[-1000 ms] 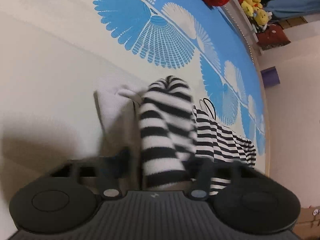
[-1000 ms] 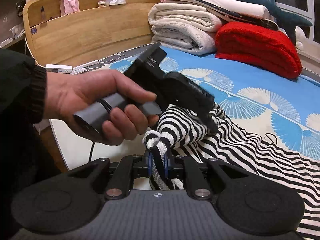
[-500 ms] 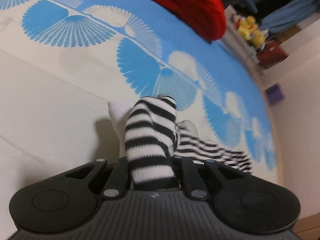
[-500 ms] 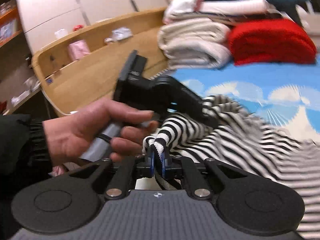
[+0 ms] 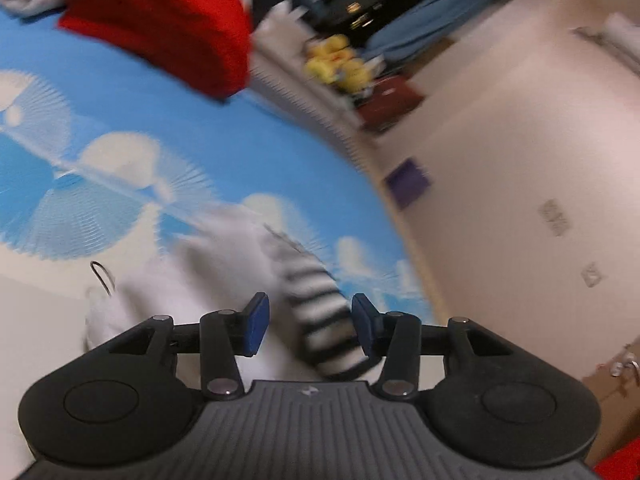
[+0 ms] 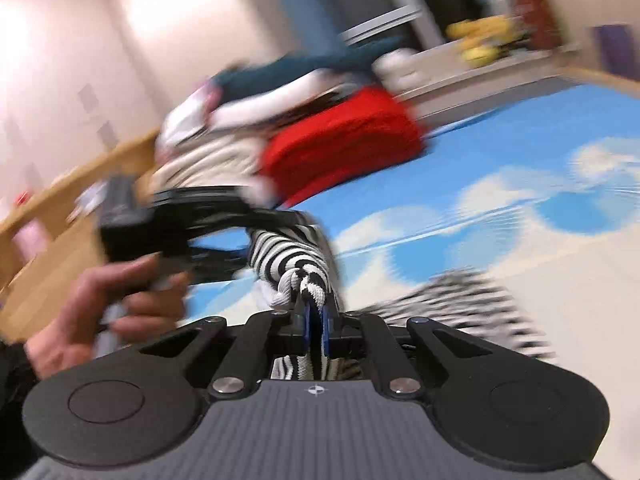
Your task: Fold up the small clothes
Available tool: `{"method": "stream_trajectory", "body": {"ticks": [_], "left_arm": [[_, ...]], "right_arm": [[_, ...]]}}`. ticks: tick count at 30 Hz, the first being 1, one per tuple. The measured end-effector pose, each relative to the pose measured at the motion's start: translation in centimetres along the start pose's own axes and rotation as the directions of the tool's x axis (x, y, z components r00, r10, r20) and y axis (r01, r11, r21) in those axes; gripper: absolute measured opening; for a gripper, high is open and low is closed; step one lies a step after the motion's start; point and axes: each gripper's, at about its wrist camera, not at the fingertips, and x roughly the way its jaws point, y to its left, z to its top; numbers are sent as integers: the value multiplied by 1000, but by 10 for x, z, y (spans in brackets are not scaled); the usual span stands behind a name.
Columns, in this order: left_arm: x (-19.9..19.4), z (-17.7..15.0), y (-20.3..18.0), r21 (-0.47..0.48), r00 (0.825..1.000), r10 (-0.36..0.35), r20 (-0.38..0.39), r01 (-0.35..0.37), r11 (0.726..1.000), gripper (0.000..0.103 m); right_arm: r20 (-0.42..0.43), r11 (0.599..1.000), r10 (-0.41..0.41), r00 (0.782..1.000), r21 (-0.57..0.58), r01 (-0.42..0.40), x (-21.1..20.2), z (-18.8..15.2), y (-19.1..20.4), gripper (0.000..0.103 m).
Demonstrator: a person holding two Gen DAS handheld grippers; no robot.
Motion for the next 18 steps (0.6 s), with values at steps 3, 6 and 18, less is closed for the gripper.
{"method": "stream_trajectory", "body": {"ticks": [3, 6, 18], "left_arm": [[12, -11, -6, 24, 998, 12, -58, -10, 1000, 50], [26, -24, -8, 98, 985, 88, -150, -73, 992, 48], [42, -88, -7, 380, 883, 169, -437, 11, 925, 48]], "right_arm": [[-105, 970, -203, 973, 117, 215, -10, -5, -58, 5], [-345, 890, -270, 899, 267, 369, 0, -24, -121, 8], [-341, 985, -117, 933, 84, 154, 61, 43, -121, 55]]}}
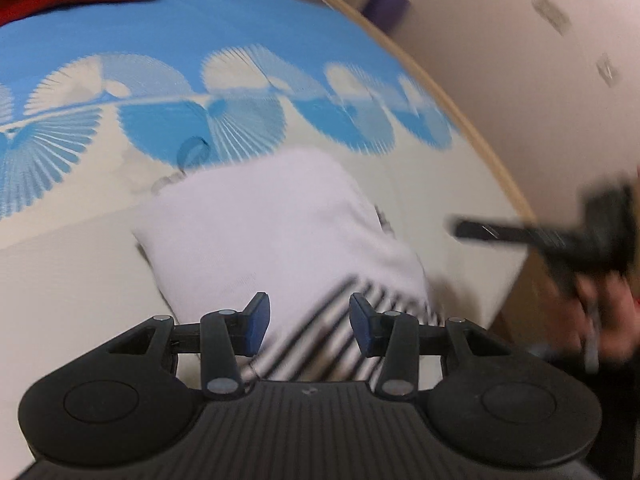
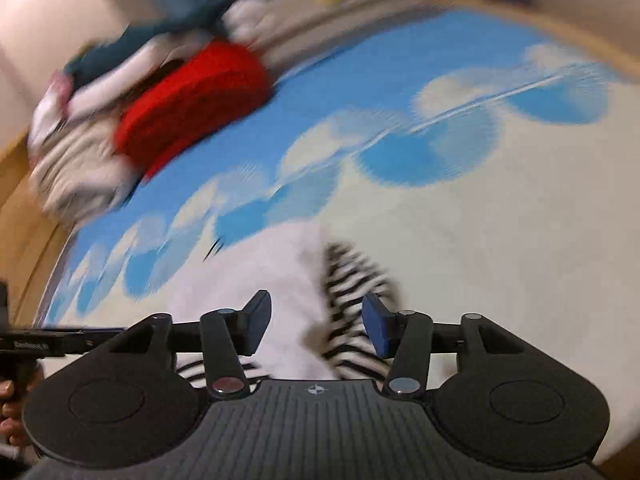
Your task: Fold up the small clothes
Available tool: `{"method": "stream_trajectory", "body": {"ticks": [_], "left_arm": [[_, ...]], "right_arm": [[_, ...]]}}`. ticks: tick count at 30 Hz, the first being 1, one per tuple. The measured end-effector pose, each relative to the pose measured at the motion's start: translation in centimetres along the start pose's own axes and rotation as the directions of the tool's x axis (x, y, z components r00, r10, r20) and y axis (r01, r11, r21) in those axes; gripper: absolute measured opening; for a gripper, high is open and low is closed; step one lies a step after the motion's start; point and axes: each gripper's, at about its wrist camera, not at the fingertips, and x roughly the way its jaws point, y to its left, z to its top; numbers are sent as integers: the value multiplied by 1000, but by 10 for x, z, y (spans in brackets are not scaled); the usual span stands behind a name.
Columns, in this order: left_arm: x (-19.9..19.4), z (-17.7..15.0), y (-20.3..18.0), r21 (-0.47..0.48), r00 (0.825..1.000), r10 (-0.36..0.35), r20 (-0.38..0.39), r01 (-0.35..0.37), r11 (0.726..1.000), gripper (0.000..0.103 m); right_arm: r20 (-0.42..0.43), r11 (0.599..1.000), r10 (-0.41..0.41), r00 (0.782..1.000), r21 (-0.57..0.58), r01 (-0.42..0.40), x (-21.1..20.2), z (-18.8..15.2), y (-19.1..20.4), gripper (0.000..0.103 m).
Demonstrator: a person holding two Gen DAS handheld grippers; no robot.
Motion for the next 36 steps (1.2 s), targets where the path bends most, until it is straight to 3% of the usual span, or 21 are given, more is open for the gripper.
{"method": "stream_trajectory", "body": {"ticks": [4, 5, 7, 8, 10, 12, 14, 15, 17, 18, 20, 22, 24, 26, 27, 28, 30, 32, 33, 34, 36], "left_arm": [[12, -17, -11, 110, 997, 16, -81, -7, 994, 48], [14, -19, -12, 126, 995, 11, -99, 2, 992, 48], [19, -25, -14, 155, 990, -3, -140, 25, 988, 48], [22, -28, -15, 169, 988, -6, -157, 33, 985, 48], [34, -36, -20, 213, 979, 9, -202, 35, 976, 48], [53, -45, -25, 278, 967, 45, -252, 28, 960, 43], [68, -50, -33, 326, 958, 74, -276, 21, 945, 43], [73, -52, -36, 343, 956, 86, -280, 15, 939, 43], [76, -53, -39, 369, 954, 105, -282, 7, 930, 43], [74, -54, -39, 366, 953, 110, -283, 2, 930, 43], [69, -51, -36, 352, 953, 110, -281, -4, 936, 43], [58, -47, -34, 349, 961, 97, -260, 0, 937, 43], [44, -39, -28, 304, 977, 62, -205, 3, 953, 43], [34, -33, -24, 252, 987, 18, -161, 23, 967, 43], [32, -31, -22, 232, 989, -1, -148, 35, 972, 43], [33, -30, -21, 214, 989, -18, -146, 49, 976, 43], [50, -33, -25, 220, 979, -11, -204, 57, 974, 43], [74, -48, -41, 348, 957, 98, -273, 3, 937, 43], [77, -53, -48, 415, 955, 126, -268, -3, 910, 43], [75, -51, -52, 431, 956, 126, -265, 1, 902, 43], [65, -38, -46, 371, 965, 103, -243, -5, 928, 44]], "right_arm": [[-165, 997, 28, 986, 76, -15, 58, -3, -15, 55], [-193, 996, 48, 980, 89, -31, 59, -8, -18, 51], [-195, 995, 83, 977, 77, -69, 58, -6, -11, 8], [-172, 994, 93, 981, 77, -81, 53, -4, -11, 2], [-98, 986, 131, 987, 118, -119, 34, 2, -19, 2], [-62, 980, 109, 992, 176, -96, 24, 4, -35, 1], [-135, 981, -7, 991, 193, 34, 34, -3, -49, 0], [-195, 979, -42, 980, 189, 79, 44, -11, -53, 0], [-267, 979, -80, 960, 163, 127, 60, -21, -55, 1], [-262, 979, -103, 959, 142, 144, 60, -21, -52, 2], [-173, 980, -129, 976, 127, 152, 45, -12, -43, 3], [-2, 992, -121, 993, 42, 121, 14, -1, -22, 7], [90, 994, -10, 996, -108, 20, -7, -2, 1, 7], [-5, 965, 160, 987, -209, -157, -3, -13, 17, 11], [-75, 950, 195, 978, -234, -207, 5, -19, 22, 12], [-135, 936, 179, 975, -282, -211, 15, -28, 30, 12], [-225, 908, 69, 972, -389, -155, 35, -44, 37, 12], [-336, 886, -104, 936, -458, -66, 67, -62, 29, 10], [-355, 872, -174, 918, -489, -25, 77, -68, 24, 6], [-360, 870, -184, 915, -493, -19, 79, -69, 21, 6], [-369, 896, -158, 916, -444, -24, 77, -62, 18, 6]]}}
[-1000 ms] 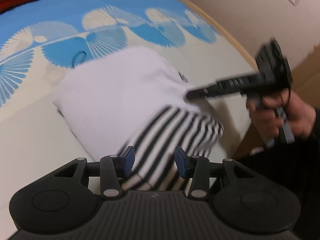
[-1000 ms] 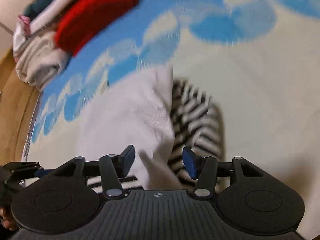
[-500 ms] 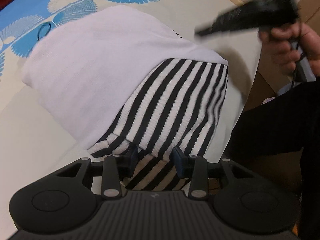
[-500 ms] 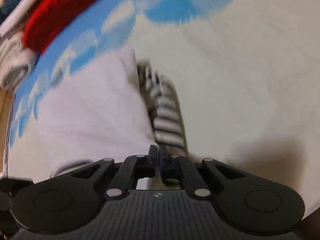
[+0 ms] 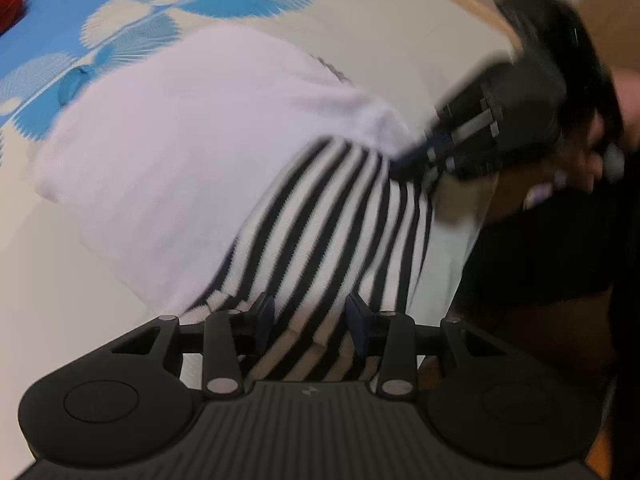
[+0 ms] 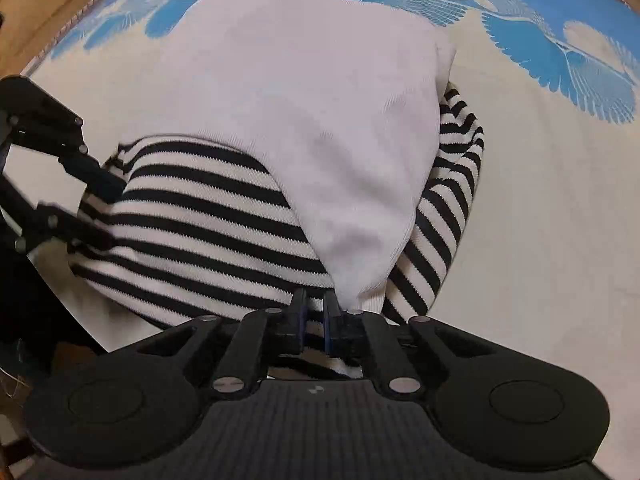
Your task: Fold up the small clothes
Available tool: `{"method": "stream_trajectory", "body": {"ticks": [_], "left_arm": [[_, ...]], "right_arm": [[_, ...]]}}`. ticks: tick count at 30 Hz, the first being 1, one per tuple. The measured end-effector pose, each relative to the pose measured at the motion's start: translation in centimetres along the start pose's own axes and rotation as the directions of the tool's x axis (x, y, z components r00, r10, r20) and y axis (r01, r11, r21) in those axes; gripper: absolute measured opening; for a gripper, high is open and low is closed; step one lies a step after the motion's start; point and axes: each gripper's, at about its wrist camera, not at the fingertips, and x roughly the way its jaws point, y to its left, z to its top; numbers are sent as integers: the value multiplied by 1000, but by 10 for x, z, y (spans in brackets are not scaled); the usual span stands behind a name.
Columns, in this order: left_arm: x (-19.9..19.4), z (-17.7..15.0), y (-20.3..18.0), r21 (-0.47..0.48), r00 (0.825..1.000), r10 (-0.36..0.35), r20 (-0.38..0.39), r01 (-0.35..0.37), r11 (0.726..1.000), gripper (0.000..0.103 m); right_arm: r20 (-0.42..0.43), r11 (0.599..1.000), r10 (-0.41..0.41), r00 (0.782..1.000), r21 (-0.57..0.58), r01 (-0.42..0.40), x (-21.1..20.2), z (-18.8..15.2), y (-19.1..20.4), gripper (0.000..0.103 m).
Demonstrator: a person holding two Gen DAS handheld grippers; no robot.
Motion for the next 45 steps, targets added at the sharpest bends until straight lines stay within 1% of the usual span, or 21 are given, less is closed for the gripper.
{"method": "stream_trajectory", "body": {"ticks": [1, 3, 4, 5, 6, 7, 8, 10, 11, 12, 13, 14, 15, 16, 18, 20, 23, 29, 38, 42, 45], "left_arm": [[-7, -1, 3, -16, 999, 10, 33, -9, 1000, 43], [-21, 5, 16, -64, 993, 39, 110, -32, 997, 43], [-25, 7, 27, -117, 989, 62, 132, -46, 992, 43], [-25, 12, 40, -181, 984, 110, 143, -84, 980, 43], [-26, 12, 50, -240, 977, 156, 144, -118, 964, 44], [-26, 12, 62, -308, 971, 193, 140, -143, 940, 47], [-25, 12, 72, -366, 967, 215, 136, -153, 918, 54], [-26, 11, 91, -481, 958, 256, 128, -166, 861, 67], [-26, 9, 98, -520, 956, 264, 128, -162, 839, 68], [-27, 10, 102, -546, 956, 265, 124, -157, 823, 68], [-26, 11, 107, -572, 957, 266, 118, -154, 806, 68], [-24, 12, 108, -588, 957, 269, 112, -154, 794, 68], [-25, 13, 109, -598, 957, 270, 110, -153, 786, 68], [-28, 12, 109, -605, 956, 272, 110, -153, 782, 68], [-29, 11, 110, -607, 954, 280, 106, -161, 778, 68], [-25, 14, 108, -605, 953, 285, 101, -168, 778, 68], [-21, 14, 111, -608, 954, 283, 99, -167, 776, 68], [-17, 13, 113, -620, 955, 278, 102, -158, 769, 69], [-14, 14, 118, -650, 959, 264, 106, -135, 748, 71], [-12, 12, 123, -678, 963, 244, 115, -103, 728, 73], [-7, 8, 132, -720, 970, 206, 128, -52, 692, 74]], "right_arm": [[3, 1000, 6, 1000, 12, -6, -1, 1, -1, 6], [4, 1000, -4, 1000, -20, 5, 1, -2, 1, 6], [5, 999, -10, 1000, -33, 10, 1, -2, 3, 6], [6, 999, -11, 1000, -32, 11, -2, -1, 2, 6], [5, 1000, -9, 1000, -27, 9, -2, 0, 1, 6], [6, 1000, -4, 1000, -22, 4, -6, 2, 0, 6], [16, 1000, 5, 1000, -15, -5, -7, 5, -3, 6], [84, 999, 34, 996, 19, -36, -21, 10, -8, 10], [141, 997, 47, 989, 53, -54, -29, 13, -12, 14], [196, 994, 47, 979, 88, -65, -35, 16, -16, 26], [256, 989, 38, 966, 132, -74, -42, 19, -21, 33], [293, 982, 21, 956, 172, -75, -46, 20, -27, 45], [316, 974, -2, 949, 214, -69, -48, 22, -33, 48], [319, 966, -22, 948, 252, -63, -47, 24, -38, 48], [280, 951, -57, 958, 307, -33, -39, 25, -47, 48], [215, 947, -83, 973, 321, 10, -26, 25, -52, 48], [155, 949, -116, 981, 309, 63, -11, 24, -53, 48], [126, 942, -133, 983, 324, 86, -8, 21, -55, 54], [95, 938, -137, 986, 334, 98, 2, 22, -54, 54], [91, 933, -129, 988, 347, 90, 2, 22, -56, 54], [88, 928, -116, 989, 365, 77, 2, 23, -60, 54]]}}
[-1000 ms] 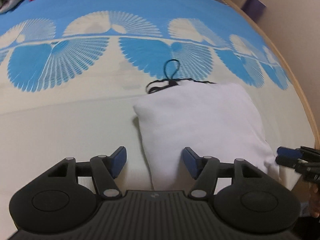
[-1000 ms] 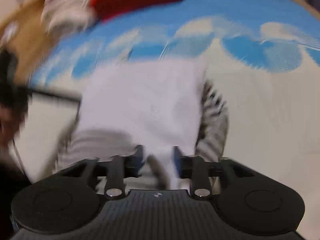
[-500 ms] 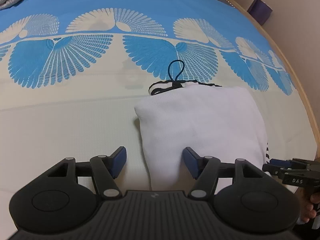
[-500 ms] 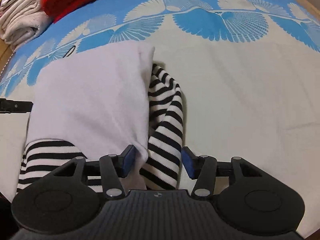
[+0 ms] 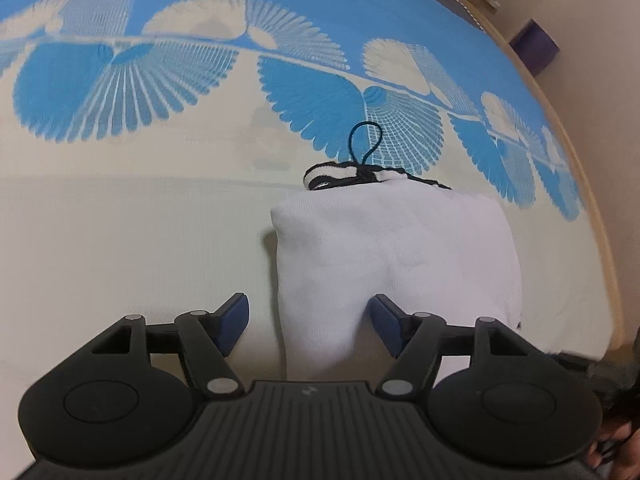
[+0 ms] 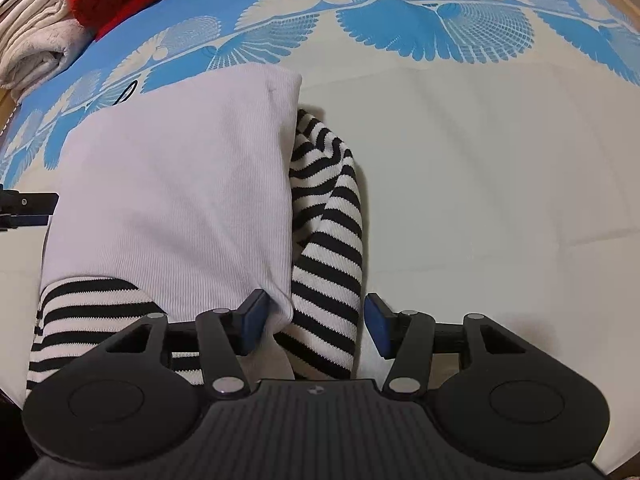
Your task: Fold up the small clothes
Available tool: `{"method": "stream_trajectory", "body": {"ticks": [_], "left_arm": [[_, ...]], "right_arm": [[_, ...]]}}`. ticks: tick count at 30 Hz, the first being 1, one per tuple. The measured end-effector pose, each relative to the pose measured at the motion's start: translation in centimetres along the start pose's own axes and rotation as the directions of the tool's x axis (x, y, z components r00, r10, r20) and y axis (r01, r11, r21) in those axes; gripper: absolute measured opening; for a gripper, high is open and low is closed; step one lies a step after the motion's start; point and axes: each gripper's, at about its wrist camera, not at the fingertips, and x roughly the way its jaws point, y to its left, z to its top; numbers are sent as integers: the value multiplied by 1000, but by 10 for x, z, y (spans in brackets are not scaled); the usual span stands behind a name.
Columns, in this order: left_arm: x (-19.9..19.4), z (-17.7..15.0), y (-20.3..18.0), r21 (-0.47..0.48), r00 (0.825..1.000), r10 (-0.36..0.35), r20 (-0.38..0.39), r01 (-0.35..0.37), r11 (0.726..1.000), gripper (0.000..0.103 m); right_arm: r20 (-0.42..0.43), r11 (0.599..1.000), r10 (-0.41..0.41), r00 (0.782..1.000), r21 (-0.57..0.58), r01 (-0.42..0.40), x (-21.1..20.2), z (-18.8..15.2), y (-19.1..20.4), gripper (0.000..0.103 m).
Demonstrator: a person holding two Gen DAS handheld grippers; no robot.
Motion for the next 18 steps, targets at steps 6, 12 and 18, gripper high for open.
{"method": "stream_trajectory", "body": {"ticks": [6, 12, 18], "left_arm": [[22, -1, 24, -156, 993, -115, -5, 113, 981, 80], [46, -1, 36, -246, 975, -221, 18, 218, 944, 82], [51, 14, 21, -153, 970, -243, 29, 244, 957, 47]], "right_arm": [[-17, 998, 52, 998, 40, -52, 3, 3, -5, 40], [-27, 993, 98, 995, 68, -96, 7, 2, -4, 19], [-25, 984, 117, 993, 140, -113, 10, 6, -8, 14]]}}
